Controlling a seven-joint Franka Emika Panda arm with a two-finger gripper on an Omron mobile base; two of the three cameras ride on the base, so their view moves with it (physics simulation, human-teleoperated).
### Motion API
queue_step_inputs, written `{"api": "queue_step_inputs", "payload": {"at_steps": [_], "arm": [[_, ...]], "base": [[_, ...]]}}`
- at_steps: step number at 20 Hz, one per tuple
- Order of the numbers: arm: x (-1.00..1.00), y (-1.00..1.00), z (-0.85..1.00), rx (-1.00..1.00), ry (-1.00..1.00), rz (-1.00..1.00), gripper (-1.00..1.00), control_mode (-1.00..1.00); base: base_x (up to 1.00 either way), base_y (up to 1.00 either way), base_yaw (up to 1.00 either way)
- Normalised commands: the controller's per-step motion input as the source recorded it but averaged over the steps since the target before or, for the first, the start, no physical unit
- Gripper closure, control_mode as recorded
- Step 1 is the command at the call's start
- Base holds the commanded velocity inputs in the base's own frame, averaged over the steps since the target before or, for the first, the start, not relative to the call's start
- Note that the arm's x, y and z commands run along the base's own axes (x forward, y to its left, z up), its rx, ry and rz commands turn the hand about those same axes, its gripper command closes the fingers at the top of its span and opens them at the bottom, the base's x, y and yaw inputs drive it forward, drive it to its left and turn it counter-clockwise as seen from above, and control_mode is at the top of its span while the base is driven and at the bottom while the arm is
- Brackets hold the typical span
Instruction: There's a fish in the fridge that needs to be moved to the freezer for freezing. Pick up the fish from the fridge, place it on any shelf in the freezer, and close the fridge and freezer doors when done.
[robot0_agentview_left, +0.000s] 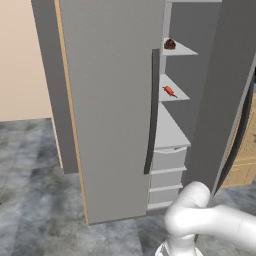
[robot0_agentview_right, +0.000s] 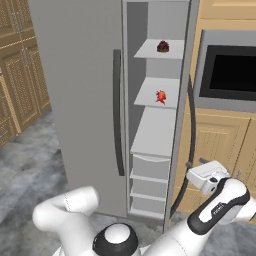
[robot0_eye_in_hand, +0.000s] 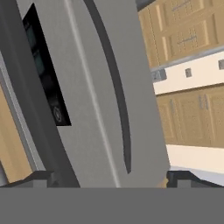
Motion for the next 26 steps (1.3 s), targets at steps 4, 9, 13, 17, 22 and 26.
{"api": "queue_step_inputs", "payload": {"at_steps": [4,9,13,17,22,26], "arm": [[0.46,-0.20,-0.30,0.02,0.00,0.03,-1.00,-1.00],[0.40,-0.33,-0.22,0.01,0.00,0.00,-1.00,-1.00],[0.41,-0.28,-0.19,0.00,0.00,0.00,-1.00,-1.00],[0.42,-0.05,-0.19,0.00,0.00,0.00,-1.00,-1.00],[0.22,-0.02,-0.14,0.00,0.00,0.00,-1.00,-1.00],[0.00,0.22,-0.13,0.00,0.04,0.05,-1.00,-1.00]], "base": [[0.00,0.00,0.00],[0.00,0.00,0.00],[0.00,0.00,0.00],[0.00,0.00,0.00],[0.00,0.00,0.00],[0.00,0.00,0.00]]}}
